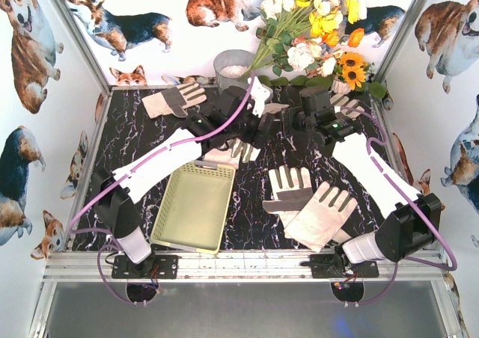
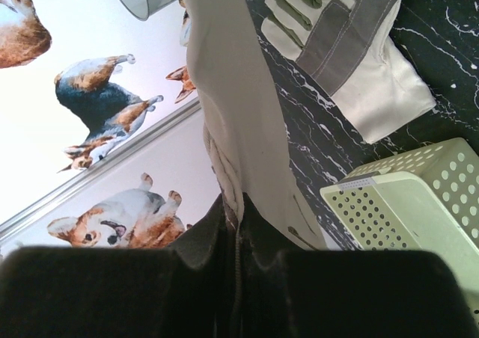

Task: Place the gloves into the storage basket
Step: Turn over the glove.

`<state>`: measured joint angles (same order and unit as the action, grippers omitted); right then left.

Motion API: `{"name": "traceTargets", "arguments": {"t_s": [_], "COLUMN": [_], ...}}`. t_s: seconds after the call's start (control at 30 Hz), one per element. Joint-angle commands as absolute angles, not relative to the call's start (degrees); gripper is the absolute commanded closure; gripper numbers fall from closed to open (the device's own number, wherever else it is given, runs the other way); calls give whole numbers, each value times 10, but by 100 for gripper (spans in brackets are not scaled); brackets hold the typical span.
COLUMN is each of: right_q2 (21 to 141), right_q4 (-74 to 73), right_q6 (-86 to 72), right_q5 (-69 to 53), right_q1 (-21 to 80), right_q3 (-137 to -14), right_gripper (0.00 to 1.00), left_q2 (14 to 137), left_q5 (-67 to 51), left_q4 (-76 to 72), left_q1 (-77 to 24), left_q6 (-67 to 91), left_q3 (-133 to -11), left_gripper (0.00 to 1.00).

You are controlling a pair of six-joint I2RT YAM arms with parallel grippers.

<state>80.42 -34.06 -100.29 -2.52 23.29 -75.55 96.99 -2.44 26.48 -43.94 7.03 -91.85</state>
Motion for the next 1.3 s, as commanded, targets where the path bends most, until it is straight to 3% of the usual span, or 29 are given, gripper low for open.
{"name": "traceTargets", "arguments": {"t_s": [0.0, 0.13, 0.17, 0.3, 0.43, 0.63, 0.83, 1.0, 1.27], "right_q2": [777, 774, 774, 767, 739, 687, 645, 661, 728], "right_q4": [-304, -289, -284, -299, -317, -297, -265, -285, -293], "right_q6": [-1021, -1016, -1005, -898, -744, -435, -145, -12, 96], "right_q5": [-12, -24, -27, -24, 3, -7, -132, -250, -329], "right_q1": [239, 239, 239, 238, 231, 229, 229, 230, 233], "right_q3": [-756, -743, -742, -759, -771, -735, -672, -686, -757], "right_gripper": [100, 100, 94, 43, 27, 22, 21, 22, 21], "left_q2": [971, 957, 953, 932, 914, 902, 910, 907, 892], "left_q5": [16, 27, 28, 23, -55, -239, -269, -318, -355], "left_q4": [318, 320, 320, 325, 340, 396, 514, 535, 529], "left_q1": [-450, -450, -450, -437, -394, -309, -284, -285, -291], "left_q6": [6, -3, -2, 10, 39, 45, -13, -23, -26], "left_q3": [-945, -934, -932, -925, -920, -926, -962, -963, -935], "left_gripper": [46, 91, 99, 100, 100, 100, 100, 100, 100]}}
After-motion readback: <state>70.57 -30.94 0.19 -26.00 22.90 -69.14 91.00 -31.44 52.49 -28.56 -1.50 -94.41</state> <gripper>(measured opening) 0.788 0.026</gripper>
